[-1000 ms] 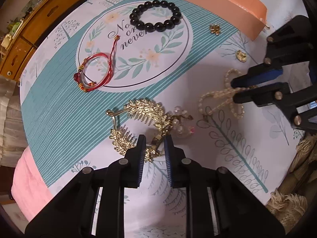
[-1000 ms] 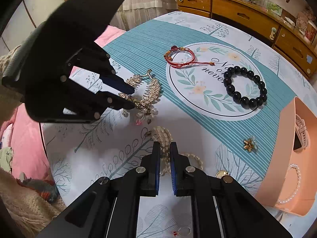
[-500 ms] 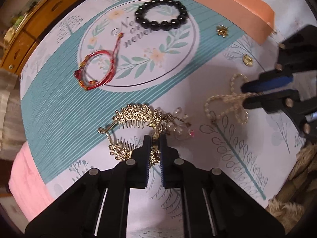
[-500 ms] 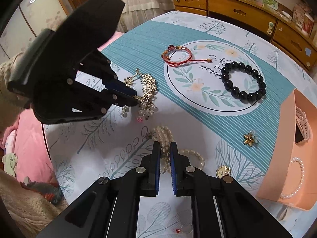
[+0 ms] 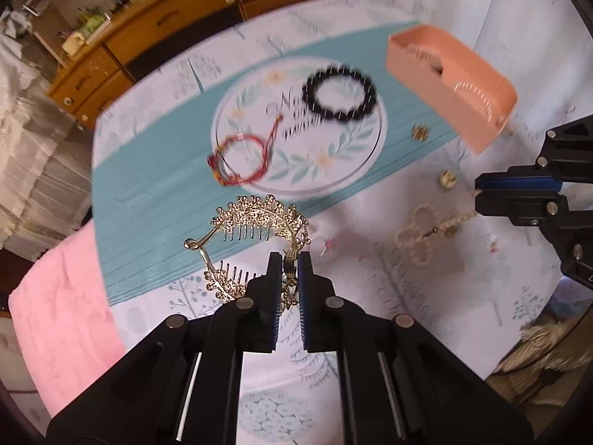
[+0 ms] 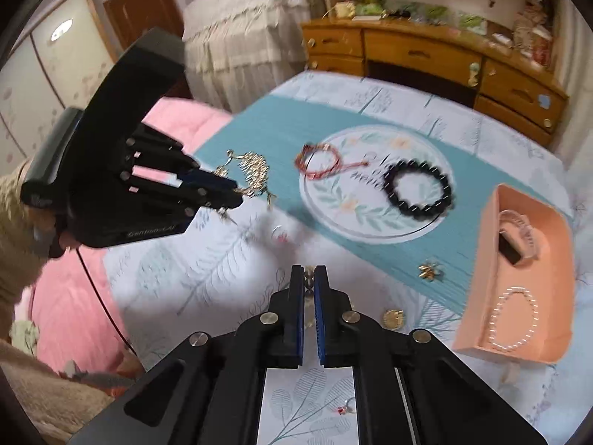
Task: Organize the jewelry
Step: 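Carry the necklace and comb into the pink tray and open both tools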
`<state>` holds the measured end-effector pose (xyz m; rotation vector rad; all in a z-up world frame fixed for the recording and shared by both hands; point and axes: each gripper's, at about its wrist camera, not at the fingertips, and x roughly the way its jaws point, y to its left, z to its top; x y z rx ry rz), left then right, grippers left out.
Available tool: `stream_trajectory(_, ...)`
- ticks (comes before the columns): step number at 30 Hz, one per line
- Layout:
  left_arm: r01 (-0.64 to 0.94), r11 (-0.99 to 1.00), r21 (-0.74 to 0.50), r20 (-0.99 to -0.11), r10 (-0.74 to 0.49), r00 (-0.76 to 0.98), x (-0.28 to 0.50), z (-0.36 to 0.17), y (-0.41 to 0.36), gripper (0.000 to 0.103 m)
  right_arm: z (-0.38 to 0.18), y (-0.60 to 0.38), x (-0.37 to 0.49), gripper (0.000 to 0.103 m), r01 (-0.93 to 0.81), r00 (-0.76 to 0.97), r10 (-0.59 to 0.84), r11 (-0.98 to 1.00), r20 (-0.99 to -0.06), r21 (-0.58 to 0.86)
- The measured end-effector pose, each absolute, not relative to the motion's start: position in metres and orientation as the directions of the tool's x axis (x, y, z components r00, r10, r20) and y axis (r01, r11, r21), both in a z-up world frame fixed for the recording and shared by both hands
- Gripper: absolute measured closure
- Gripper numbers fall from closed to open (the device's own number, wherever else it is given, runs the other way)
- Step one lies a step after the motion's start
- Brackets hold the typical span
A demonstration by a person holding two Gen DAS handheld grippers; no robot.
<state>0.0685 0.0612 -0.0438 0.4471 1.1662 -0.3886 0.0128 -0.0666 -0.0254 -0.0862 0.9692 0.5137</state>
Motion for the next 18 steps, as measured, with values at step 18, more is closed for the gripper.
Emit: stream_trajectory(18,0.543,0.822,0.171,-0.823,-0.183,0.537,0.043,0.098,-0.07,0.097,0.112,-0.181,-0.03,0.098,-0.251,0.722,0.312,0.95,-0.617,0.187)
